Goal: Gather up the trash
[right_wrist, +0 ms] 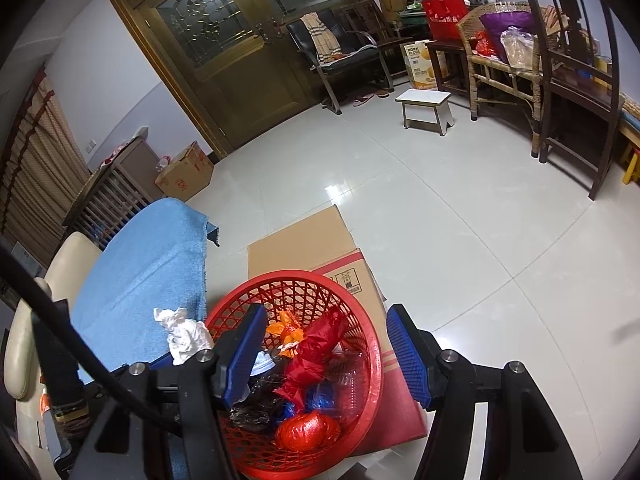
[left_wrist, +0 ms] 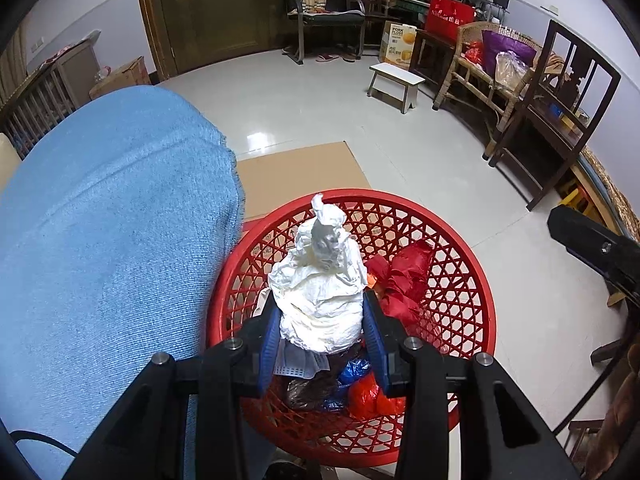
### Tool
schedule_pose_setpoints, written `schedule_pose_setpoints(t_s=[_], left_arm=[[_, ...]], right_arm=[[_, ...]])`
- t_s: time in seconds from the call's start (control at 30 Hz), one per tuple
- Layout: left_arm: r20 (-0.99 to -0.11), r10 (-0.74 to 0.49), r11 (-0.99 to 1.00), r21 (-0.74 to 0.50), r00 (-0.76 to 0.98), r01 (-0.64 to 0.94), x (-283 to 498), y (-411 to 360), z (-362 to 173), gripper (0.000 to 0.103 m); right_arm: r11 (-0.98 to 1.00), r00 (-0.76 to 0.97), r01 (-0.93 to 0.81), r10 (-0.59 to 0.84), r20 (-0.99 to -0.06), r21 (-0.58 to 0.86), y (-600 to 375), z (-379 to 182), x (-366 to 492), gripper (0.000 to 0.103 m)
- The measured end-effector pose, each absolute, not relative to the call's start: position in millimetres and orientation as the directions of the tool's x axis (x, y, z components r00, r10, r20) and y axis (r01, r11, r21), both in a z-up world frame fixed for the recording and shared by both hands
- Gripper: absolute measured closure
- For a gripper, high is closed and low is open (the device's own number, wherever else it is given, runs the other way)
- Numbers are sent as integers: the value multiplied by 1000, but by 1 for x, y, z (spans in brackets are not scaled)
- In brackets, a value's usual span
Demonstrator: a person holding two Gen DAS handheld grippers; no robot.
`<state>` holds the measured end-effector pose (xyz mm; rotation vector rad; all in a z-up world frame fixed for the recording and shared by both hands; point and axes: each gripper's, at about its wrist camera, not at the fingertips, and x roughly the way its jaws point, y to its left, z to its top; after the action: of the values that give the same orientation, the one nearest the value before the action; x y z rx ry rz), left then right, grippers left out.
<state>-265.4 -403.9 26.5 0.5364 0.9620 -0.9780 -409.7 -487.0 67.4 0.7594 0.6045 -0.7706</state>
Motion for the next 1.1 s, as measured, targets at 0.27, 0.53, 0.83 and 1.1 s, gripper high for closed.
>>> schedule_pose_setpoints(t_s=[0.27, 0.53, 0.83, 1.1], left_arm=[[-871, -447, 470, -33, 206, 882, -265, -408, 23, 61], [-864, -458, 466, -32, 210, 884, -262, -404, 29, 24], [-810, -530, 509, -64, 253, 859, -250, -369, 66, 24], [-779, -545, 552, -57, 308, 832, -244, -325, 87, 22]], right_arm=[[489, 585, 788, -402, -704, 375, -486, 77, -412, 37], [500, 589, 783, -406, -699, 370, -482, 84, -409, 37], [517, 597, 777, -422, -682, 360, -469, 95, -403, 37], [520, 582, 787, -446, -680, 332, -443, 95, -388, 30]])
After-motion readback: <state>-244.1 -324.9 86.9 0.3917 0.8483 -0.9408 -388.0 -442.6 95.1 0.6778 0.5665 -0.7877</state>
